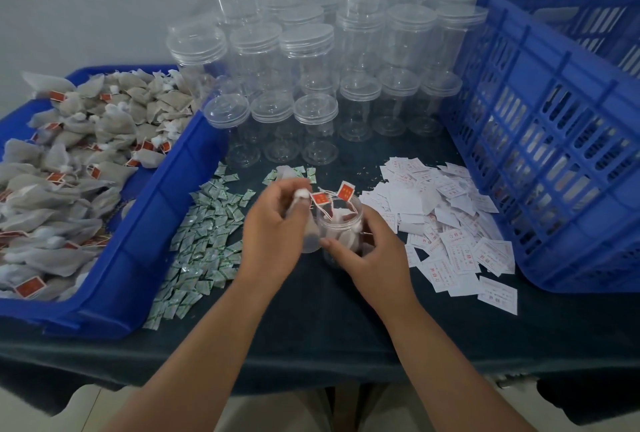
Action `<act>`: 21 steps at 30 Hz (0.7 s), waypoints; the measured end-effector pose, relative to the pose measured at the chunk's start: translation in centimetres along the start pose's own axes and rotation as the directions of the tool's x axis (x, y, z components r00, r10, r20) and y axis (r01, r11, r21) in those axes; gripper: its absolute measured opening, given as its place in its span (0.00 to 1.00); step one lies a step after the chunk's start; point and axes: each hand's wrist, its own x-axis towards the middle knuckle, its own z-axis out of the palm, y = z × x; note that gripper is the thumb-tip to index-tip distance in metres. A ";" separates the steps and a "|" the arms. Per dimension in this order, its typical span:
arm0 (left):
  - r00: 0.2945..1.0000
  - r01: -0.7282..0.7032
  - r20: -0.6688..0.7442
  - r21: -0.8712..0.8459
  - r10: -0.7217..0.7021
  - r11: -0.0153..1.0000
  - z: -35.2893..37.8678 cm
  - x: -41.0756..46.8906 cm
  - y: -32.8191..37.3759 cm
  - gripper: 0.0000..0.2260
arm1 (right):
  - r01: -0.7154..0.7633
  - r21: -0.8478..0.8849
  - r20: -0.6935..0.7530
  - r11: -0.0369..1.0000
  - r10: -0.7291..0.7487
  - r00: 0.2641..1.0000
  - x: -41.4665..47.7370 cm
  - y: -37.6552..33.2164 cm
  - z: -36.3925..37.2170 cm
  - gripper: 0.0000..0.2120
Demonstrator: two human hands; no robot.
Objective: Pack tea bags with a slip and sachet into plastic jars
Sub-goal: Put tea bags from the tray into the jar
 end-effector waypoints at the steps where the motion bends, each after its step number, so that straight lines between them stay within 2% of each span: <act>1: 0.998 -0.003 -0.056 -0.049 0.000 0.999 -0.2 0.3 0.1 0.11 | 0.013 -0.017 0.006 1.000 -0.013 1.000 0.0 0.0 0.0 0.24; 4: 0.997 -0.052 -0.063 -0.301 0.035 0.952 -0.3 0.6 1.5 0.11 | 0.042 -0.055 0.030 0.998 -0.040 0.999 0.0 0.0 0.1 0.24; 7: 0.997 -0.080 -0.018 -0.328 0.078 0.941 0.3 0.4 2.6 0.11 | 0.056 -0.068 0.040 0.996 -0.054 0.998 0.0 0.1 0.1 0.23; 9: 0.991 -0.130 0.001 -0.153 0.132 0.980 0.5 0.3 2.6 0.09 | 0.056 -0.060 0.039 0.997 -0.054 0.998 0.0 0.2 0.2 0.22; 10: 0.982 -0.183 0.038 0.002 0.183 0.983 0.4 0.3 2.4 0.08 | 0.056 -0.053 0.036 0.997 -0.054 0.998 0.0 0.2 0.2 0.22; 12: 0.944 -0.321 0.182 0.326 0.274 0.889 0.0 0.4 1.9 0.05 | 0.068 -0.050 0.035 0.996 -0.066 0.997 0.1 0.2 0.2 0.21; 13: 0.923 -0.375 0.263 0.443 0.281 0.814 -0.4 0.4 1.8 0.03 | 0.080 -0.062 0.038 0.995 -0.078 0.996 0.1 0.1 0.2 0.20; 14: 0.908 -0.407 0.323 0.521 0.268 0.750 -0.7 0.5 1.9 0.06 | 0.094 -0.083 0.045 0.992 -0.091 0.995 0.1 0.1 0.2 0.20; 15: 0.902 -0.416 0.357 0.568 0.243 0.710 -1.0 0.6 2.0 0.11 | 0.107 -0.096 0.050 0.990 -0.102 0.993 0.1 0.1 0.2 0.20; 17: 0.900 -0.426 0.348 0.566 0.265 0.706 -1.8 0.7 2.8 0.17 | 0.122 -0.098 0.047 0.988 -0.118 0.992 0.0 0.0 0.3 0.22; 19: 0.863 -0.505 0.325 0.548 0.386 0.667 -2.3 0.6 3.3 0.16 | 0.129 -0.107 0.047 0.986 -0.125 0.991 0.0 0.0 0.2 0.23; 20: 0.840 -0.543 0.352 0.566 0.414 0.621 -2.4 0.5 3.4 0.16 | 0.129 -0.109 0.048 0.986 -0.125 0.991 0.0 0.0 0.2 0.22; 21: 0.832 -0.555 0.403 0.598 0.381 0.578 -2.4 0.4 3.4 0.18 | 0.127 -0.106 0.049 0.986 -0.122 0.991 0.0 0.0 0.2 0.21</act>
